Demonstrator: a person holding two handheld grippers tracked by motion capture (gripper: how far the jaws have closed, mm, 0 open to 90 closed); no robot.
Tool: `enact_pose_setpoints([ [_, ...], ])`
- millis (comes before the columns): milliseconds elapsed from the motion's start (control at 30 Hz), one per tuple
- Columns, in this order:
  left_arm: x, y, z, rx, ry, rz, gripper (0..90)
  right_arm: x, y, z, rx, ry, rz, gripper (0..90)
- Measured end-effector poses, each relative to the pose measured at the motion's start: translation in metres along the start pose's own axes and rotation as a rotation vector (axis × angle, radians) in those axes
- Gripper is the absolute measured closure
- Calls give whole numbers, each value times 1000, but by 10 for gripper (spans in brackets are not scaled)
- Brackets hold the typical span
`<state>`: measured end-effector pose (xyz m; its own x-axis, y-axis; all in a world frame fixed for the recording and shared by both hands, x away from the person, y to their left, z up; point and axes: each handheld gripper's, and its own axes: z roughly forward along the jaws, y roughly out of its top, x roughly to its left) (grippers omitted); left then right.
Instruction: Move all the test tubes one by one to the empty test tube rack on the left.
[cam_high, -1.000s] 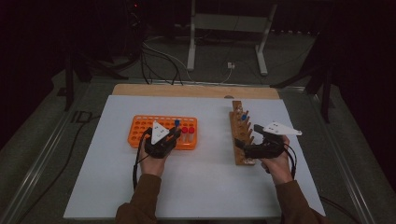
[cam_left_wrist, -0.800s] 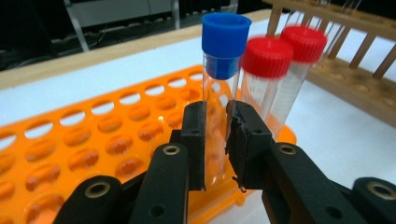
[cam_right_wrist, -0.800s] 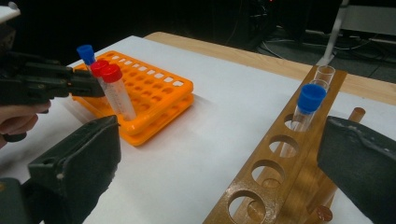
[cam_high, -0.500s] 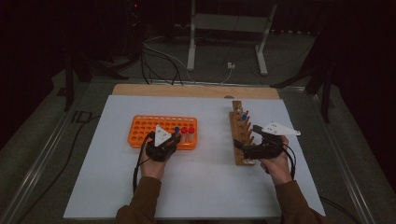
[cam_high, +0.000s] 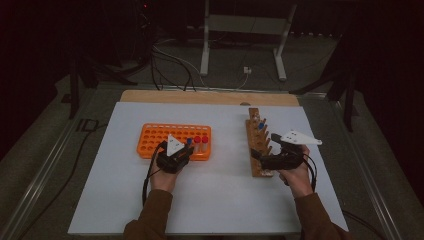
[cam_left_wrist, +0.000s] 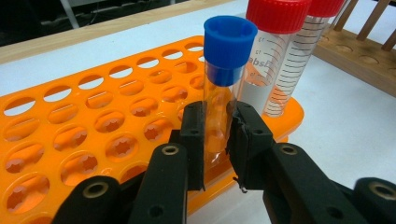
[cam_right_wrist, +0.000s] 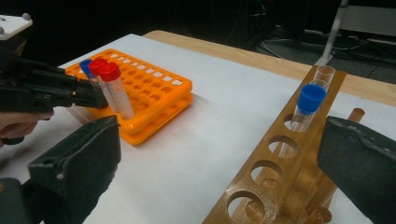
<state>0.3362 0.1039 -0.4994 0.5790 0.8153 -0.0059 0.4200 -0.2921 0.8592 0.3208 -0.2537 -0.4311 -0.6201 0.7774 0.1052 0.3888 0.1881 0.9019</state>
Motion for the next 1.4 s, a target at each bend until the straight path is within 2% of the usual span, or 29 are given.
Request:
enact_pose_setpoints([
  [167, -1, 2, -8, -21, -10, -12, 607, -3, 1, -1, -6, -5, -1, 3],
  [333, 3, 6, -22, -72, -38, -59, 426, -7, 3, 0, 0, -19, 4, 3],
  [400, 4, 9, -27, -91, -43, -72, 380, -9, 4, 2, 8, -19, 5, 3],
  [500, 5, 12, -36, -115, -31, -85, 281, -12, 7, 4, 13, -35, 5, 9],
  [600, 6, 14, -45, -139, -36, -90, 167, -16, 11, 7, 15, -48, 8, 57],
  [633, 7, 14, -47, -146, -38, -93, 155, -18, 12, 8, 14, -52, 10, 74],
  [767, 6, 14, -54, -146, -9, -96, 26, -24, 15, 15, 32, -69, 6, 103],
  [900, 7, 11, -57, -157, 6, -96, 7, -33, 14, 26, 60, -117, 14, 212],
  [1000, 8, 9, -55, -160, 14, -110, 4, -40, 11, 36, 84, -142, 25, 322],
  [1100, 9, 7, -54, -152, 12, -111, 5, -43, 8, 43, 99, -161, 15, 447],
  [1167, 9, 7, -54, -144, 13, -103, 5, -44, 8, 47, 104, -171, 14, 482],
  [1400, 12, 5, -59, -151, 15, -120, 5, -50, 4, 58, 124, -191, 32, 636],
])
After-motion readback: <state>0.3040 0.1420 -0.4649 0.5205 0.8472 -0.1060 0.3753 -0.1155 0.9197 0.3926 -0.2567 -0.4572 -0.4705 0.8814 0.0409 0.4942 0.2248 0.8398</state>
